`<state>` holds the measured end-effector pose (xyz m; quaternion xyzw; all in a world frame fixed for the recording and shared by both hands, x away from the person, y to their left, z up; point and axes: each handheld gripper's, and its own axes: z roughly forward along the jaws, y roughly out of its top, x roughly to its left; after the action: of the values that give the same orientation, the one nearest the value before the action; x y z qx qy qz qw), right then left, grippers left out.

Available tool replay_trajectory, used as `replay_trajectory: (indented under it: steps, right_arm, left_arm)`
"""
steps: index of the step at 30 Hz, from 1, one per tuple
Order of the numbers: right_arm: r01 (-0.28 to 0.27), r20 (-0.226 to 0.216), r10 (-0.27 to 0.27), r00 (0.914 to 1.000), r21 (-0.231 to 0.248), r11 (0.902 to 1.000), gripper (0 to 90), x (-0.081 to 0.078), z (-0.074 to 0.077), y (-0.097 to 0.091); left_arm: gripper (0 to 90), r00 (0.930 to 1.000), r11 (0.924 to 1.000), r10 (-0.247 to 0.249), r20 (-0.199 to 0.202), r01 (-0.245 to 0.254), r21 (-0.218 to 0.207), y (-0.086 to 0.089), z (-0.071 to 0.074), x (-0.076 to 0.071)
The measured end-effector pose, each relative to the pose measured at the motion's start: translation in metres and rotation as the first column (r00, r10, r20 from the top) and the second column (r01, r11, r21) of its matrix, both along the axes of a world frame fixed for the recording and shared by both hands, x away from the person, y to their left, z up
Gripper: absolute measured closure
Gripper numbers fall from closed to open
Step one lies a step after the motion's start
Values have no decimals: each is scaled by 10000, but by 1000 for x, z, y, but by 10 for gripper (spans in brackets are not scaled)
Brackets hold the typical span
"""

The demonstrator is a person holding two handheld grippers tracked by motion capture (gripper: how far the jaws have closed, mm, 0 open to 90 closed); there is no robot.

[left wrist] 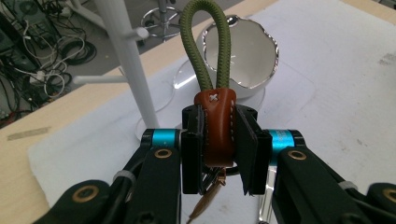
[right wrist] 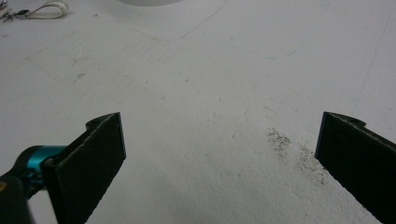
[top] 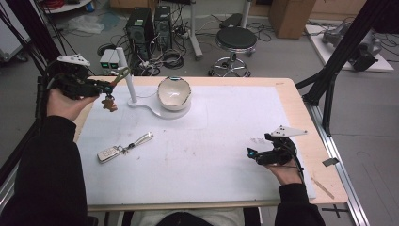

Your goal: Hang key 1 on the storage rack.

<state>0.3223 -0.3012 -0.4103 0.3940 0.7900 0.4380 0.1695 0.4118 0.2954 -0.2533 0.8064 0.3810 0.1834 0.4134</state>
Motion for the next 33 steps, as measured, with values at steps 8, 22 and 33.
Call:
replay_trajectory:
  steps: [8, 22, 33]
  right_arm:
    - [-11, -45, 10, 10000, -125, 9999, 7, 0, -1, 1]
    - [33, -48, -34, 10000, -220, 9998, 7, 0, -1, 1]
    - [47, 33, -46, 10000, -226, 9997, 7, 0, -1, 1]
  left_arm:
    - [730, 9999, 9991, 148, 27, -146, -387, 6, 13, 9]
    - [730, 9909, 9912, 1222, -559, -1247, -438, 32, 12, 37]
    - [730, 9797, 9839, 1703, -1054, -1749, -363, 42, -1, 53]
